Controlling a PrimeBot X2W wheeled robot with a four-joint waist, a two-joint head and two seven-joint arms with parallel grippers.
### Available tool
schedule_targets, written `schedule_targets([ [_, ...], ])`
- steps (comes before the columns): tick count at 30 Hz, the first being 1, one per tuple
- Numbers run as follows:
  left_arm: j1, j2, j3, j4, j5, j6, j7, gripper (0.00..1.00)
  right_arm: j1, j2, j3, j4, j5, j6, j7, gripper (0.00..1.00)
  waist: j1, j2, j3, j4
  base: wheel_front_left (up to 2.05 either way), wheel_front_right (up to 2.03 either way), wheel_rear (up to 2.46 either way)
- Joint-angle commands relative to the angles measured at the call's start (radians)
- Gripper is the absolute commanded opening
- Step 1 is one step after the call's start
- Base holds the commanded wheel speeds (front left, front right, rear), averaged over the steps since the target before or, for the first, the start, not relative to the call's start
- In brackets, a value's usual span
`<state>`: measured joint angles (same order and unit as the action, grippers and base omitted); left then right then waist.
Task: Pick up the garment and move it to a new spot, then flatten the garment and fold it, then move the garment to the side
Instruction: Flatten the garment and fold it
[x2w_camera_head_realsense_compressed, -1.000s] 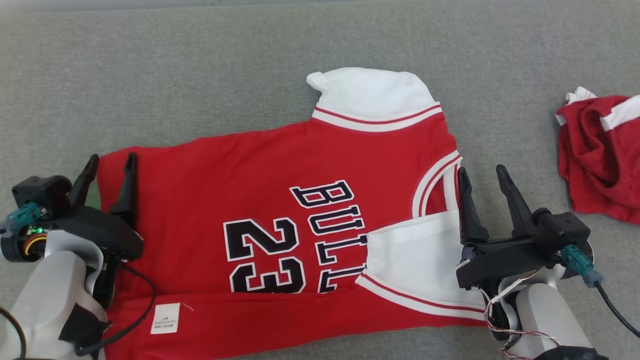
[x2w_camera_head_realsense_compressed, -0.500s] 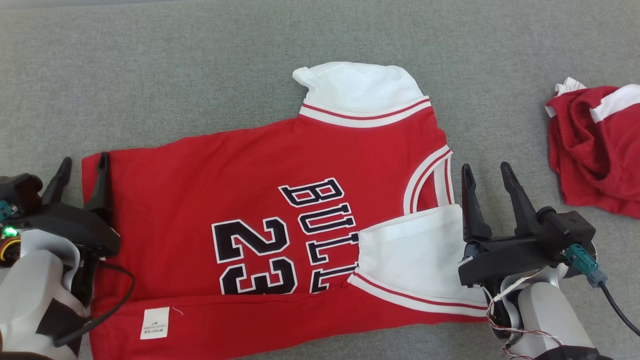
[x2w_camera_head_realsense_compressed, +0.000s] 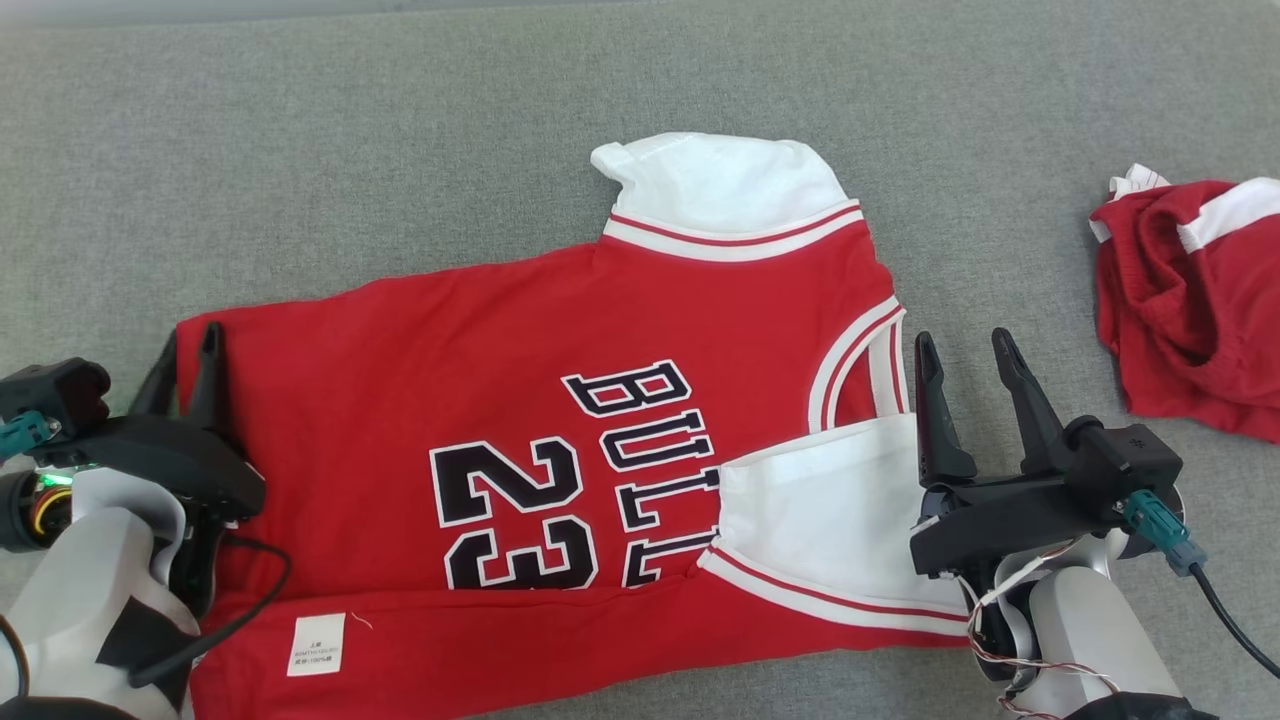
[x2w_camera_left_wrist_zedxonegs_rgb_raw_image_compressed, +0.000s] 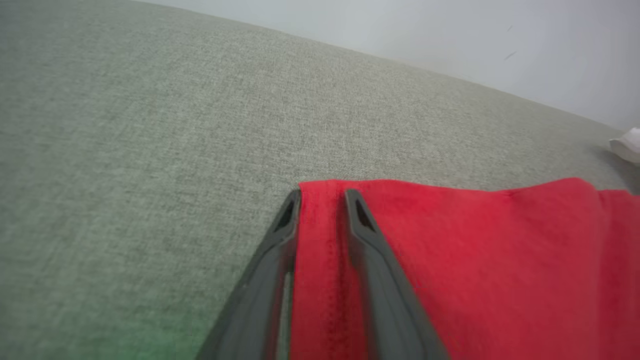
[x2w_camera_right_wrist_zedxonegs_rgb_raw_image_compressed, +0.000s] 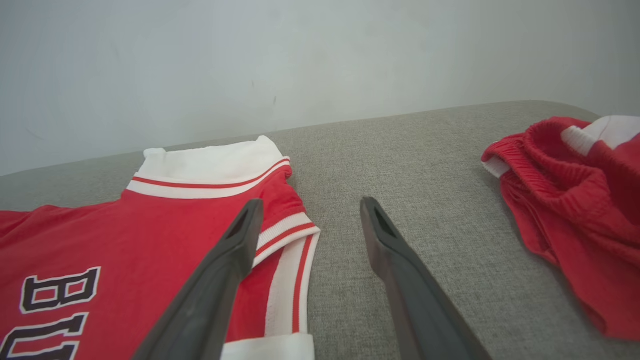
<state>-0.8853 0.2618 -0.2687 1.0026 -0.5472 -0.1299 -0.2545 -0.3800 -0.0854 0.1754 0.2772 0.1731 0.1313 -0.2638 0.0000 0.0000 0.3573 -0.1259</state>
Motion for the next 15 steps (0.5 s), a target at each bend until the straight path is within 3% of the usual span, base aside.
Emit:
schedule_targets([
  [1, 0.014, -0.014, -0.019, 0.007, -0.016, -0.001, 0.01, 0.4, -0.002, -0.001, 0.002, 0.002, 0.004, -0.001, -0.001, 1.0, 0.0, 0.0, -0.001, 0.0, 0.0, 0.0, 0.0],
  [3, 0.015, -0.009, -0.036, -0.007, -0.04, -0.001, 0.008, 0.32, -0.002, -0.002, 0.004, 0.004, 0.006, -0.001, -0.001, 1.0, 0.0, 0.0, -0.002, -0.001, 0.0, 0.0, 0.0],
  [5, 0.017, -0.001, -0.053, -0.019, -0.059, -0.001, 0.004, 0.13, -0.003, -0.004, 0.006, 0.004, 0.009, -0.001, -0.001, 1.0, 0.0, 0.0, -0.002, -0.001, 0.0, 0.0, 0.0],
  [8, 0.021, 0.01, -0.074, -0.029, -0.078, -0.001, -0.001, 0.01, -0.006, -0.008, 0.007, 0.007, 0.014, -0.001, -0.001, 1.0, 0.0, 0.0, -0.004, 0.0, 0.0, 0.0, 0.0],
  [15, 0.036, 0.03, -0.109, -0.08, -0.097, -0.001, -0.011, 0.0, -0.059, -0.047, 0.025, 0.028, 0.051, -0.001, -0.001, 1.0, 0.0, 0.0, -0.007, 0.017, 0.0, 0.0, 0.0],
])
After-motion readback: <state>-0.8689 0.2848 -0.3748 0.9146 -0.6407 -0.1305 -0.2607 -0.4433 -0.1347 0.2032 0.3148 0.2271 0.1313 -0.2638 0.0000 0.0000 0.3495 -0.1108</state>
